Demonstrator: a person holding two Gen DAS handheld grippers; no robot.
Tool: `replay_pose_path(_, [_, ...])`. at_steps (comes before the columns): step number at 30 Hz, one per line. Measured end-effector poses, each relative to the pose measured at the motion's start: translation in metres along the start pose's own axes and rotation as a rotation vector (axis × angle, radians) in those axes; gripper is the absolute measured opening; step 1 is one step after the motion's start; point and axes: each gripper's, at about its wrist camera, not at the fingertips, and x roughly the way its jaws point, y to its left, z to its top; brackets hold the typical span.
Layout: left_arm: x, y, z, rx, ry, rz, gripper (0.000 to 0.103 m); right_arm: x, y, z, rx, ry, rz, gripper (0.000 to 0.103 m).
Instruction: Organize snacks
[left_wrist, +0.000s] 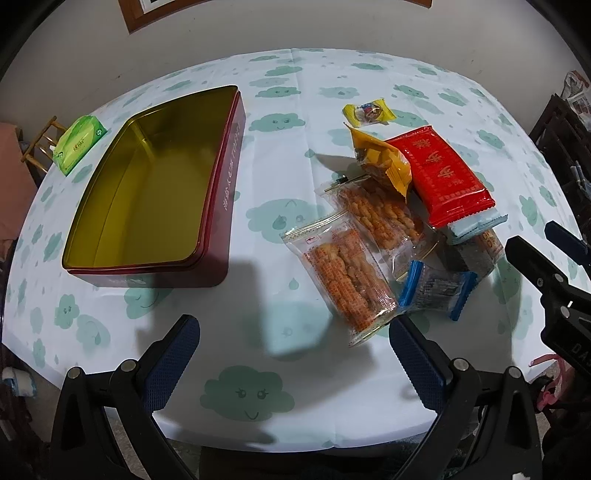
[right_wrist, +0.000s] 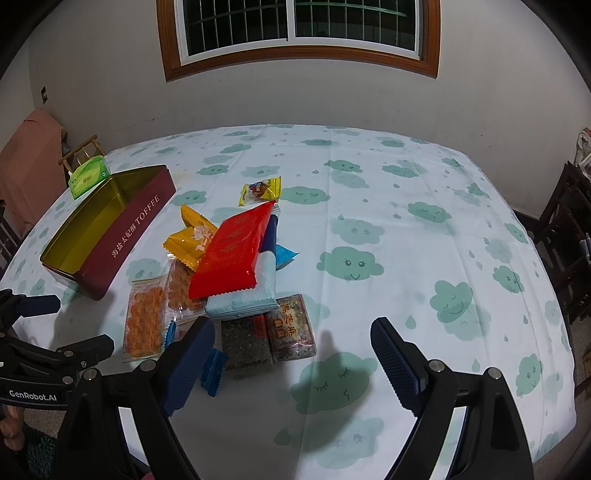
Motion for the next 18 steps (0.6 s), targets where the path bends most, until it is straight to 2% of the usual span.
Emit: replay_pose_path(18, [0.0060,0.0000,-0.0010,-0.006,0.019,-0.002,0.102,0.0056,-0.0022,-0.0016,0.003,0.010,0.006,0.089])
